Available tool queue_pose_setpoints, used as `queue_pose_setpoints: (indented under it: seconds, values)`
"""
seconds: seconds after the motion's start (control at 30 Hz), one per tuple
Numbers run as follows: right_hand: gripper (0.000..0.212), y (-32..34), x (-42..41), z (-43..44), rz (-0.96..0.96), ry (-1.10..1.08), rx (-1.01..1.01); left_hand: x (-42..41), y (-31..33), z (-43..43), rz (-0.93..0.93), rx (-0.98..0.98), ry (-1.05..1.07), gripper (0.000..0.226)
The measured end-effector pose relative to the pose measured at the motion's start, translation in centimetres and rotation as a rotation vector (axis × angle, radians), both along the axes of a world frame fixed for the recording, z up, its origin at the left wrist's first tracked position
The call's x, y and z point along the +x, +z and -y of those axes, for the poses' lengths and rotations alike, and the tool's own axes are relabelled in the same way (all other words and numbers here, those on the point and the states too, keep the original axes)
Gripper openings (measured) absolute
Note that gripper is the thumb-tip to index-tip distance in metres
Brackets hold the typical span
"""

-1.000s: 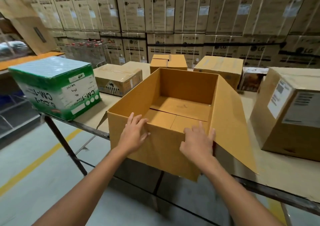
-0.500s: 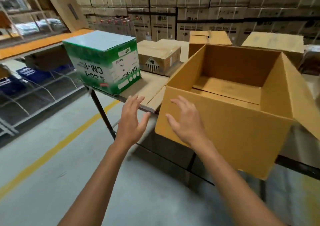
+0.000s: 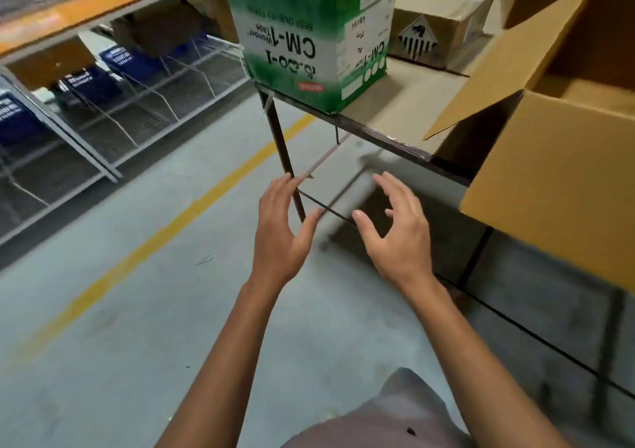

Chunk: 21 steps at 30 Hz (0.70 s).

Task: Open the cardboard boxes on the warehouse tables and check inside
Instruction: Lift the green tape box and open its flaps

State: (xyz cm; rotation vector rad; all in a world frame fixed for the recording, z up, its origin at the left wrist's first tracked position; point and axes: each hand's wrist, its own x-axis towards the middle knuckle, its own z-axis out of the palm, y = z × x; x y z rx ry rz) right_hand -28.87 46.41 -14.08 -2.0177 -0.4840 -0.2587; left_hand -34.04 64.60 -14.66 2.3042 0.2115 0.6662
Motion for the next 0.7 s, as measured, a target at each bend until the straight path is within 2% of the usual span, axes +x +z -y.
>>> queue_pose_setpoints:
  seconds: [0.2, 0.33, 0.7]
  values:
    - [0.056, -1.6, 5.4, -4.1, -0.054, 0.022, 0.01, 4.5, -1.8, -3.6, -0.002, -0.082, 0.018, 0.057]
    - [0.054, -1.9, 11.5, -6.7, -0.075, 0.027, 0.044, 10.3, -2.4, -6.6, -0.016, -0.059, 0.032, 0.058]
    - [0.048, 2.0, 27.8, -12.9, -0.004, -0.026, 0.189, 27.9, 3.7, -13.8, 0.134, 0.124, 0.008, 0.056]
